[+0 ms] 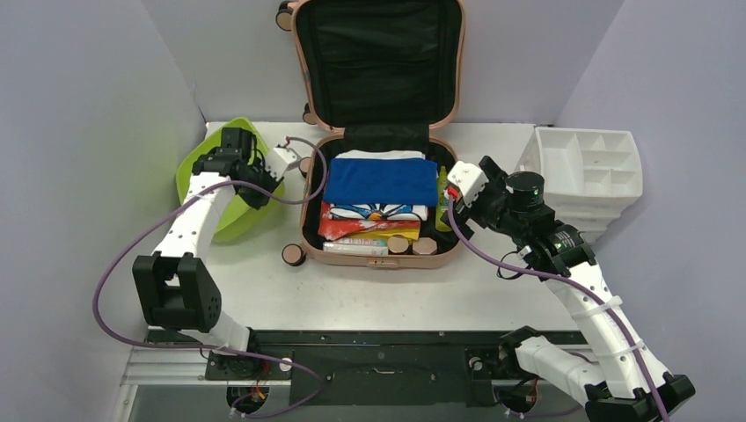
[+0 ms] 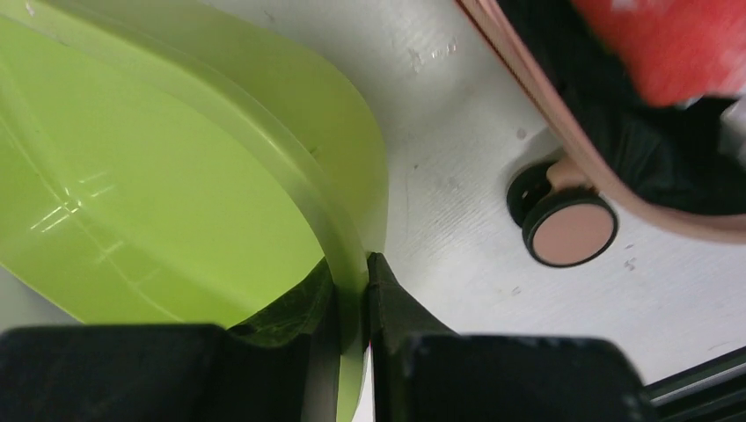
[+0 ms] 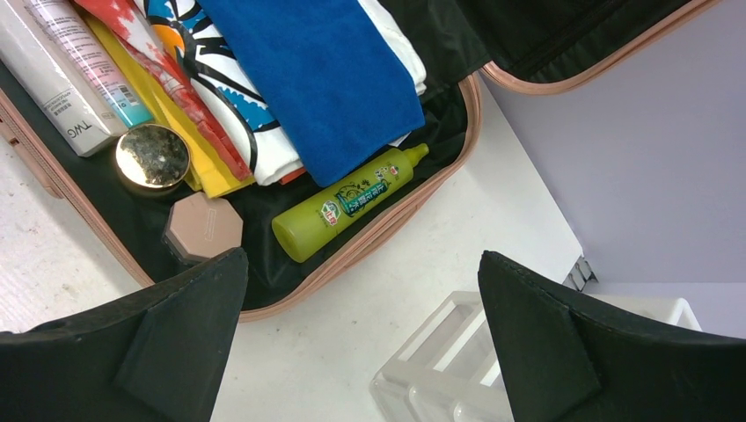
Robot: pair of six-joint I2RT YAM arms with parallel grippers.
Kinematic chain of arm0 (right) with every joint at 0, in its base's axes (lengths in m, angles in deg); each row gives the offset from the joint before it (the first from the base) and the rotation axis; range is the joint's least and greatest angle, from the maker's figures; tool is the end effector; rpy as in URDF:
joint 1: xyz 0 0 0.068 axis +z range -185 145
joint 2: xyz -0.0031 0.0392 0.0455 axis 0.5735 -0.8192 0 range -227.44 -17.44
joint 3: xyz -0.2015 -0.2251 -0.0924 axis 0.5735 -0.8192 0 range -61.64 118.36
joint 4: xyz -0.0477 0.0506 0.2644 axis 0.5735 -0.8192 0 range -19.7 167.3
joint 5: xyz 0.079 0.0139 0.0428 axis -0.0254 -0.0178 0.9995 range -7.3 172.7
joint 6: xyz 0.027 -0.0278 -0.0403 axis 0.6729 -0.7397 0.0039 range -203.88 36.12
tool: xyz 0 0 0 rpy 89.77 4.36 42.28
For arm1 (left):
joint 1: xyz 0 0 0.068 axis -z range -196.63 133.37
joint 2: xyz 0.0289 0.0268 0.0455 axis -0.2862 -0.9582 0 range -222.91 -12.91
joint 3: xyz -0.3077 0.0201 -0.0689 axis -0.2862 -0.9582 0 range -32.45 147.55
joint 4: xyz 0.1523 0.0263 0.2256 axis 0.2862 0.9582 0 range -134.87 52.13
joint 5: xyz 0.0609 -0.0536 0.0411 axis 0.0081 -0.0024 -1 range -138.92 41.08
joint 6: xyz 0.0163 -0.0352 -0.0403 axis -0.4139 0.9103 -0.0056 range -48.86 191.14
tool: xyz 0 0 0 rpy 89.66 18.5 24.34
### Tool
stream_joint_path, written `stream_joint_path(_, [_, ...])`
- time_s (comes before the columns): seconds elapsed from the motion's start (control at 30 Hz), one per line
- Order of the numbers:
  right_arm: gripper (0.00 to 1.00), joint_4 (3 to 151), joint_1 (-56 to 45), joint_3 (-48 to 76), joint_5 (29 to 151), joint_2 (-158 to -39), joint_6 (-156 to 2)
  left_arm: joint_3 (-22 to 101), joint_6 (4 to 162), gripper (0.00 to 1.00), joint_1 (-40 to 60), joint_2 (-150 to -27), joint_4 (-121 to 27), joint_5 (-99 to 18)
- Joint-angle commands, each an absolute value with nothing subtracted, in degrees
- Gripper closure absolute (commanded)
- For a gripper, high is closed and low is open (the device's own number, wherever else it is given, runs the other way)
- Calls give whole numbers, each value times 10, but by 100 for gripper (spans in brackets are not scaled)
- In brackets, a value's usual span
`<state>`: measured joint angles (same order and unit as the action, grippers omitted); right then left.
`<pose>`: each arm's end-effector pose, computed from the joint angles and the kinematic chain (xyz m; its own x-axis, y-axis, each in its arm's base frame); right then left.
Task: Open, take out, and arrange the luggage
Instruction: Pick up the bin from the corner of the board, then place the bin at the corner of the board.
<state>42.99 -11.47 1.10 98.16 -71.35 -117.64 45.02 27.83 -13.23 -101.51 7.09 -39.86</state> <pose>0.1647 0.0829 0.4137 0.0084 -0.5806 -0.8142 -0.7226 0.5593 -0.4063 0.3268 -0.0255 0.3309 -0.5588 0.7117 -0.4257 0.7049 0.6780 0.2082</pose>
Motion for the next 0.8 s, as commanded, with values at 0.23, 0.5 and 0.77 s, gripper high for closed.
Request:
stream_joint_path(0.23, [0, 454, -120, 25, 994, -719, -1167, 697, 572, 100, -52, -1066, 148, -512])
stream_joint_path(0.5, [0, 456, -121, 21, 994, -711, -1167, 824, 750, 100, -34, -1135, 202, -615])
stream_joint_path(0.77, [0, 457, -121, 19, 994, -713, -1167, 800, 795, 100, -24, -1165, 195, -630])
